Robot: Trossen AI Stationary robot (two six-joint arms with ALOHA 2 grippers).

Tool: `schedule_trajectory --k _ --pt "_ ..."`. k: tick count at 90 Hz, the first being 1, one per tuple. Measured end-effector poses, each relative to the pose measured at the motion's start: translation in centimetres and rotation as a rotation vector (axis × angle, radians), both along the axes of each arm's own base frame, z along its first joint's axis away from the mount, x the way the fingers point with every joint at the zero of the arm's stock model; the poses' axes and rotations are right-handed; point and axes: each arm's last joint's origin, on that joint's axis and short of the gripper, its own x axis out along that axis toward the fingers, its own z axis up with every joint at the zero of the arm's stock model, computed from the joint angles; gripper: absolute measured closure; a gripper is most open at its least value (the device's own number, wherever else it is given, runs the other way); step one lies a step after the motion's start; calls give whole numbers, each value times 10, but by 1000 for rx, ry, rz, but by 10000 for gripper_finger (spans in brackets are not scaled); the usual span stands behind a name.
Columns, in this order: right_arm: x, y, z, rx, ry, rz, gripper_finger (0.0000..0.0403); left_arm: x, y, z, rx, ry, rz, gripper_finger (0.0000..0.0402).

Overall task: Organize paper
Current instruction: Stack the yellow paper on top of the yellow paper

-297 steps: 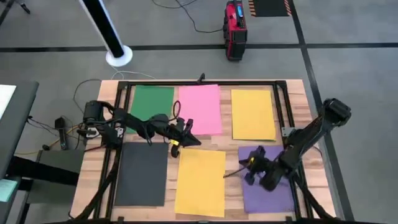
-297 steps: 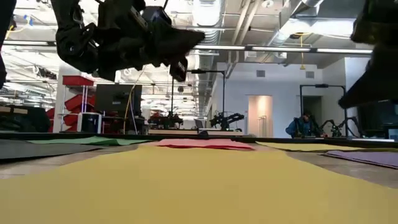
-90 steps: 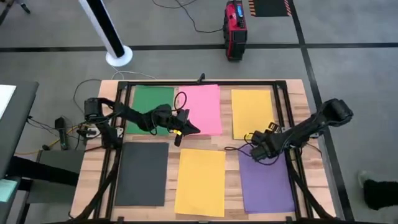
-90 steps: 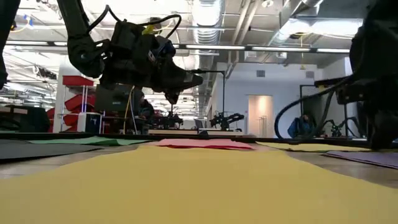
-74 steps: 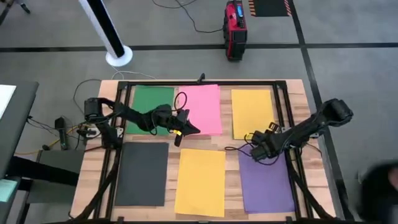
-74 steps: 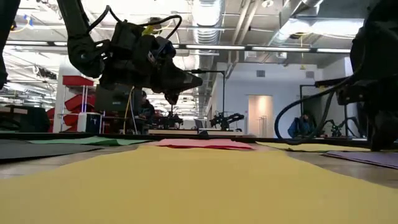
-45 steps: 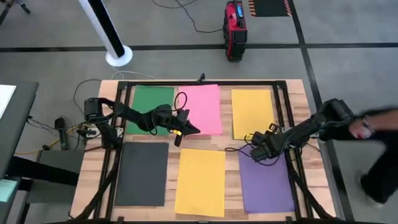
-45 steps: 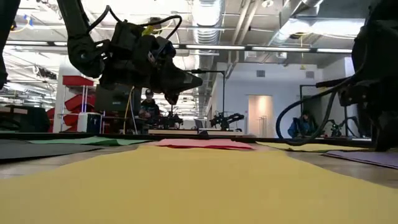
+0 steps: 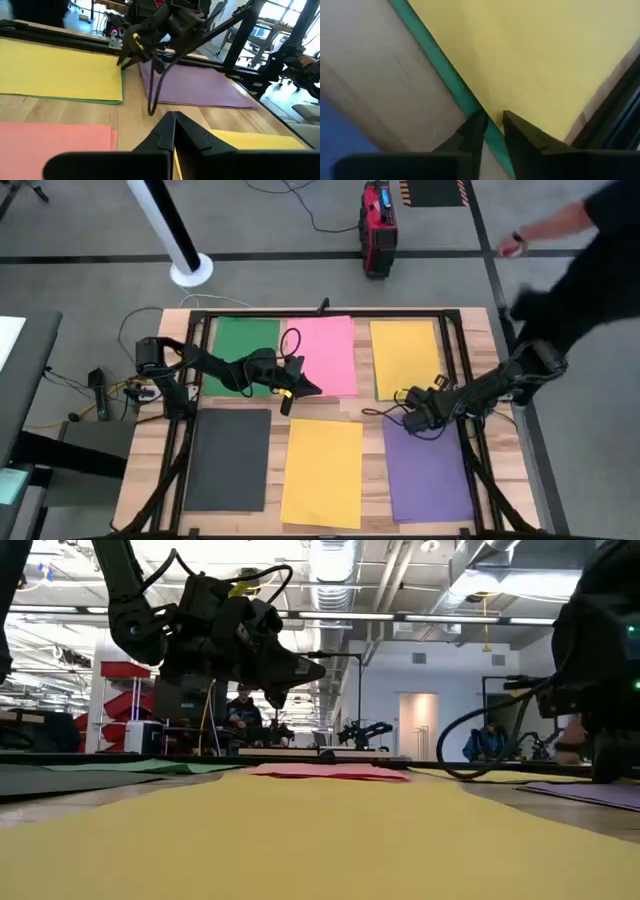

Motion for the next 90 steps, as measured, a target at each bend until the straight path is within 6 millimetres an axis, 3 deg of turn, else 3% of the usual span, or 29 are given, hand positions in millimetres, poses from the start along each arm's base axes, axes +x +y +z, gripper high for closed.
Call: schedule_trajectory --k 7,29,55,76,90 --pt "2 1 4 -4 6 -3 395 0 0 0 -2 0 0 401" --pt "7 11 24 -27 13 -31 401 0 -1 1 -10 -5 -2 401" --pt "25 27 59 30 -123 -6 402 0 -1 3 -15 -20 -20 401" --pt "37 43 100 133 -338 31 403 -5 -2 25 -4 -74 -10 401" --pt "54 60 114 225 -467 124 403 -14 -6 46 40 -91 35 402"
